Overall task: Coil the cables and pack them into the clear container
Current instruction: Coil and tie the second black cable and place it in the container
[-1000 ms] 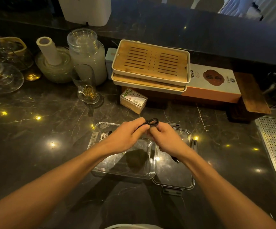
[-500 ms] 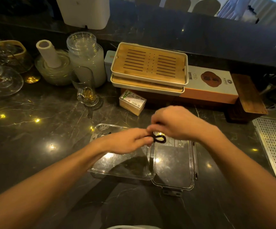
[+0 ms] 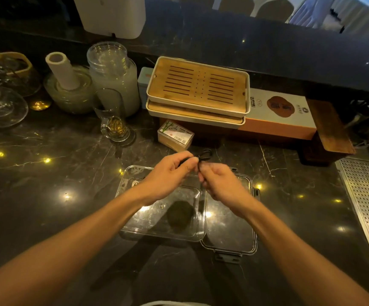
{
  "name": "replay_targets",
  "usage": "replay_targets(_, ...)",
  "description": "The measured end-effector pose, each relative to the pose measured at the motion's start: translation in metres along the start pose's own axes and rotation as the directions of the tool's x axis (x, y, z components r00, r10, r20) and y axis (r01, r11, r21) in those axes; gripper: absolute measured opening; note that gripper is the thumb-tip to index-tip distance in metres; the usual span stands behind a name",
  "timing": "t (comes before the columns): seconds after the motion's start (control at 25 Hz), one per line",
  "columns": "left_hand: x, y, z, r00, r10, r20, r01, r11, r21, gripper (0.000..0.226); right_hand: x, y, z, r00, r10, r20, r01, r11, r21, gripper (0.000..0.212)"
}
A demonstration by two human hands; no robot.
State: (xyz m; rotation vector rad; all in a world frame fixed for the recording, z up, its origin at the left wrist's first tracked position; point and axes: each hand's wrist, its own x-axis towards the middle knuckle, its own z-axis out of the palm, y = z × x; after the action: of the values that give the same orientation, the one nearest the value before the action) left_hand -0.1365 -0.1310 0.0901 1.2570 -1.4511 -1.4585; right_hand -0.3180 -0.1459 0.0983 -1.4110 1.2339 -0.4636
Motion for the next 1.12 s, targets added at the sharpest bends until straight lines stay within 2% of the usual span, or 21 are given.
replay_targets(0.08, 0.004, -0.010, -0.001, 0.984, -0.004, -0.177, 0.047, 0.969, 0.241, 0.026, -0.007, 0.001, 0.009, 0.996, -0.087, 0.012, 0.087, 0.945, -0.316, 0.036)
replay_targets(0.12, 0.004, -0.014, -0.001, 0.981, 0.011, -0.194, 0.058, 0.936, 0.346, 0.025, -0.010, 0.000, 0.012, 0.991, -0.126, 0.051, 0.136, 0.894, -0.428, 0.033)
replay_targets(0.28, 0.001, -0.017, 0.002, 0.994, 0.012, -0.105, 0.054, 0.796, 0.603, 0.022, -0.012, -0.020, 0.004, 0.954, -0.196, 0.227, 0.299, 0.570, -0.765, 0.023)
replay_targets(0.32, 0.000, -0.017, 0.001, 0.998, -0.011, -0.062, 0.049, 0.760, 0.648, 0.023, -0.012, -0.026, -0.001, 0.941, -0.208, 0.268, 0.338, 0.512, -0.789, 0.019)
replay_targets(0.4, -0.001, -0.017, 0.000, 0.994, -0.054, 0.090, -0.021, 0.738, 0.674, 0.023, -0.008, -0.035, -0.014, 0.917, -0.232, 0.325, 0.398, 0.468, -0.789, 0.018)
replay_targets(0.44, -0.003, -0.015, -0.002, 0.980, -0.060, 0.190, -0.079, 0.760, 0.645, 0.023, -0.005, -0.037, -0.021, 0.909, -0.246, 0.336, 0.416, 0.503, -0.758, 0.019)
replay_targets(0.52, -0.006, -0.009, -0.007, 0.930, -0.070, 0.361, -0.132, 0.851, 0.507, 0.028, 0.003, -0.035, -0.032, 0.916, -0.262, 0.305, 0.396, 0.718, -0.572, 0.016)
replay_targets(0.6, -0.008, -0.004, -0.010, 0.906, -0.073, 0.418, -0.065, 0.949, 0.307, 0.032, 0.009, -0.029, -0.040, 0.948, -0.211, 0.237, 0.270, 0.929, -0.252, 0.013)
replay_targets(0.64, -0.009, -0.002, -0.010, 0.907, -0.063, 0.416, -0.021, 0.981, 0.195, 0.034, 0.010, -0.024, -0.042, 0.966, -0.166, 0.199, 0.187, 0.978, -0.091, 0.013)
replay_targets(0.72, -0.010, -0.001, -0.010, 0.910, -0.037, 0.412, 0.045, 0.999, -0.010, 0.036, 0.010, -0.013, -0.041, 0.987, -0.042, 0.158, 0.013, 0.983, 0.185, 0.015)
replay_targets(0.84, -0.010, -0.005, 0.001, 0.936, 0.021, 0.350, 0.068, 0.968, -0.242, 0.029, 0.000, 0.004, -0.022, 0.974, 0.048, 0.222, -0.166, 0.817, 0.552, 0.018)
replay_targets(0.92, -0.012, -0.009, 0.011, 0.964, 0.010, 0.266, 0.109, 0.898, -0.426, 0.027, -0.009, 0.009, -0.005, 0.988, 0.051, 0.146, -0.134, 0.754, 0.643, 0.020)
replay_targets(0.96, -0.013, -0.012, 0.015, 0.973, -0.015, 0.231, 0.136, 0.844, -0.518, 0.027, -0.012, 0.009, 0.003, 0.997, 0.042, 0.065, -0.073, 0.769, 0.635, 0.021)
replay_targets(1.04, -0.014, -0.017, 0.021, 0.980, -0.078, 0.181, 0.181, 0.723, -0.667, 0.026, -0.015, 0.007, 0.013, 0.992, -0.011, -0.127, 0.076, 0.853, 0.516, 0.017)
replay_targets(1.12, -0.014, -0.016, 0.024, 0.982, -0.131, 0.139, 0.191, 0.642, -0.742, 0.025, -0.016, 0.001, 0.018, 0.963, -0.079, -0.256, 0.177, 0.904, 0.388, 0.015)
